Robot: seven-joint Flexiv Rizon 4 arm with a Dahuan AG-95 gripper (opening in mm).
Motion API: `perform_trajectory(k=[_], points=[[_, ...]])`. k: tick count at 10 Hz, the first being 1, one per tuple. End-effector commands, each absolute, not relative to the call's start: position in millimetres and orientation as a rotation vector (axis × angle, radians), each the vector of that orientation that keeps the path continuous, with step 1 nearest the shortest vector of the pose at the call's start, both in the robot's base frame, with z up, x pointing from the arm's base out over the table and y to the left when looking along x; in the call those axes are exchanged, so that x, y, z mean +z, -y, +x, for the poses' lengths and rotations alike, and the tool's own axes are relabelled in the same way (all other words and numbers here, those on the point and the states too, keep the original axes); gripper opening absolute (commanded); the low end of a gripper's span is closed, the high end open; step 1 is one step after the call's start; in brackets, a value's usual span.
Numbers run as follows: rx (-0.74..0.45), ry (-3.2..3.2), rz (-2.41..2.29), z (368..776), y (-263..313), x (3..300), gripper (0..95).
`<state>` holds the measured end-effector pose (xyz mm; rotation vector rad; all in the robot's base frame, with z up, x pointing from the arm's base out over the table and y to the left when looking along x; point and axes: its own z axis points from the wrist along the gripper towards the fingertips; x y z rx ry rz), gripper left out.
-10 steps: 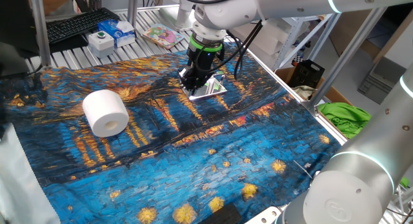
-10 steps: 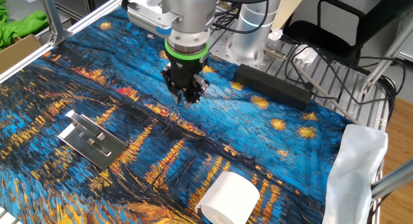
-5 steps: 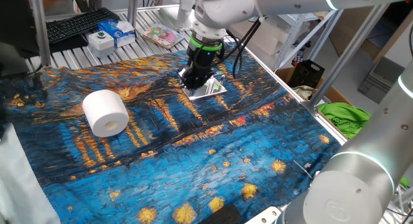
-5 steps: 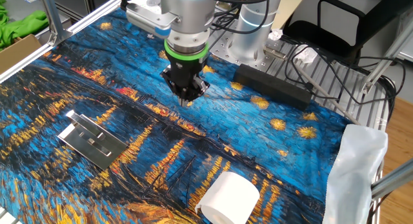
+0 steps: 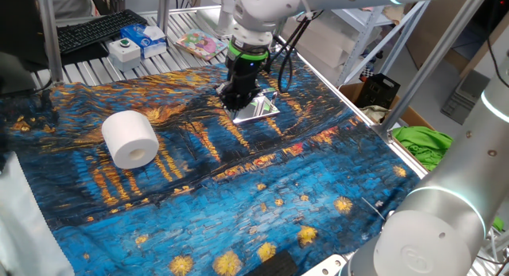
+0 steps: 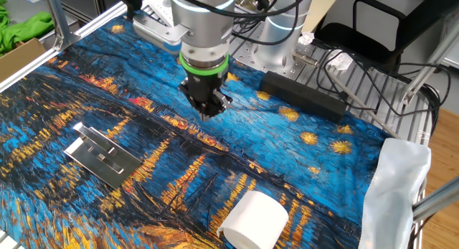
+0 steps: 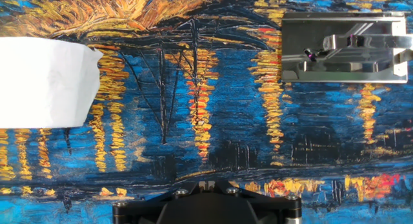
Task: Put the toilet paper on its holder
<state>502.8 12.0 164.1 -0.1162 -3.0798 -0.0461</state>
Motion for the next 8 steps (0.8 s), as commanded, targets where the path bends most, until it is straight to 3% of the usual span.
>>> perform_trajectory(k=[1,8], points=[[-0.042,3.070,-0.180,505,-31,158,0.0],[-0.035,3.041,-0.335,538,-81,139,0.0]])
